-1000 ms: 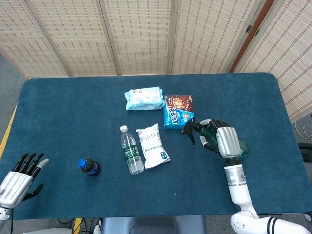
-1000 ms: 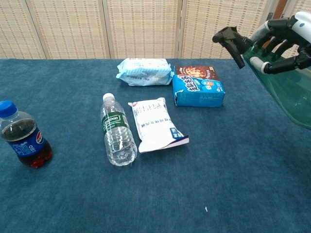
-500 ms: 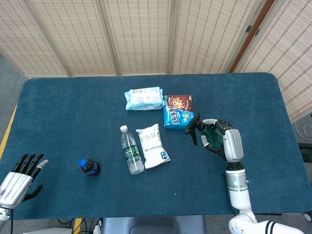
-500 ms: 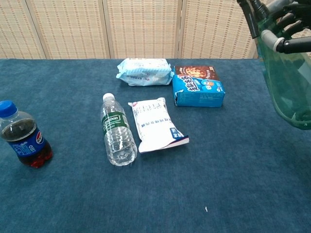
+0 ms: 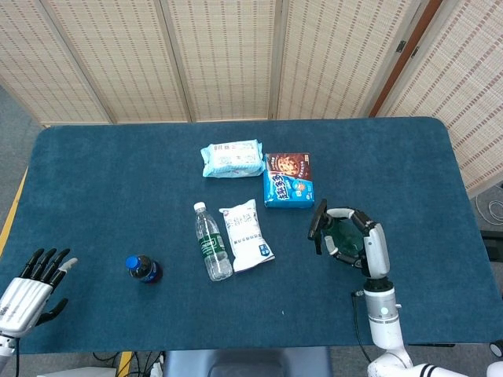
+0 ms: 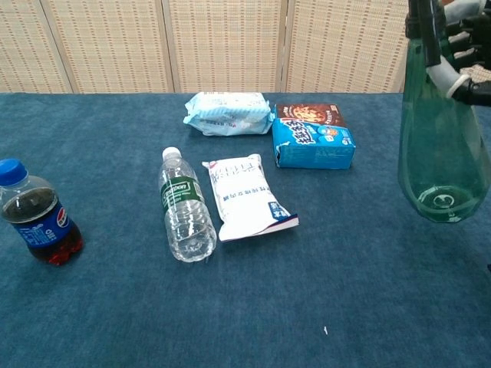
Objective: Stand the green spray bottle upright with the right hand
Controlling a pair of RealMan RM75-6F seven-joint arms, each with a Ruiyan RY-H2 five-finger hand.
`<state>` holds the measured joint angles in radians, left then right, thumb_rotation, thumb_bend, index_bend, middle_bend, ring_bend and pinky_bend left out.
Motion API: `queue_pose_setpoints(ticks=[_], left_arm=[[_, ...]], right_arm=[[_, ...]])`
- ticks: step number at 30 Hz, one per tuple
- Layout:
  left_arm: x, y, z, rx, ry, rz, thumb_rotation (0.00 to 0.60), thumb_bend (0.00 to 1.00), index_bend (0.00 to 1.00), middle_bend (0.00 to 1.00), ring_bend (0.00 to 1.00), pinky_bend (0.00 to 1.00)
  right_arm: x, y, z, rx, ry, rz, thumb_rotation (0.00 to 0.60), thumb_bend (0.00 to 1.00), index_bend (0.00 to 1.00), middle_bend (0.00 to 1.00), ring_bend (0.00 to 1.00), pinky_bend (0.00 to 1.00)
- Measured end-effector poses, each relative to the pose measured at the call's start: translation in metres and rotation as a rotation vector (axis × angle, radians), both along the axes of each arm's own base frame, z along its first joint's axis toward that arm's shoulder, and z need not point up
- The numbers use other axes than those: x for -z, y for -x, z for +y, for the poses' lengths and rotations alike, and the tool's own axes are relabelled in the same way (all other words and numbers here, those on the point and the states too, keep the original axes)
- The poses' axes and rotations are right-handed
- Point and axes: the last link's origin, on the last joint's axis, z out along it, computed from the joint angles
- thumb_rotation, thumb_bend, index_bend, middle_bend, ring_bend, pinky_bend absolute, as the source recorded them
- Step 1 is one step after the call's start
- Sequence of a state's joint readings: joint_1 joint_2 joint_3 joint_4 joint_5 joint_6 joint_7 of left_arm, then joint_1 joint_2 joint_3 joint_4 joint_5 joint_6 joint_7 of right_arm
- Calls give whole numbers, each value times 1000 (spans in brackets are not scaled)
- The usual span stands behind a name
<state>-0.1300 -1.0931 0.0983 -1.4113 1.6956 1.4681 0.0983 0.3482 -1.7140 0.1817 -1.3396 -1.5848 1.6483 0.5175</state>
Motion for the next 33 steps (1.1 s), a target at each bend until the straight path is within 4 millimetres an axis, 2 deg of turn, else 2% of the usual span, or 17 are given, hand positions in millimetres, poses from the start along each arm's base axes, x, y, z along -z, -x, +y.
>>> queue_pose_setpoints(ticks=[8, 21, 33], left_arm=[[4, 1, 4, -28, 11, 19, 600, 294, 116, 79, 0, 0], [8, 1, 10, -53, 13, 41, 600, 294, 116, 79, 0, 0], [12, -2, 9, -69, 25, 76, 600, 294, 116, 79, 0, 0]], right_arm=[[20, 20, 1, -27, -18, -75, 600, 326, 486, 554, 417, 438], [22, 34, 4, -42, -14, -177, 600, 326, 486, 554, 416, 437], [36, 55, 8, -62, -57, -298, 600, 326, 486, 554, 417, 437]])
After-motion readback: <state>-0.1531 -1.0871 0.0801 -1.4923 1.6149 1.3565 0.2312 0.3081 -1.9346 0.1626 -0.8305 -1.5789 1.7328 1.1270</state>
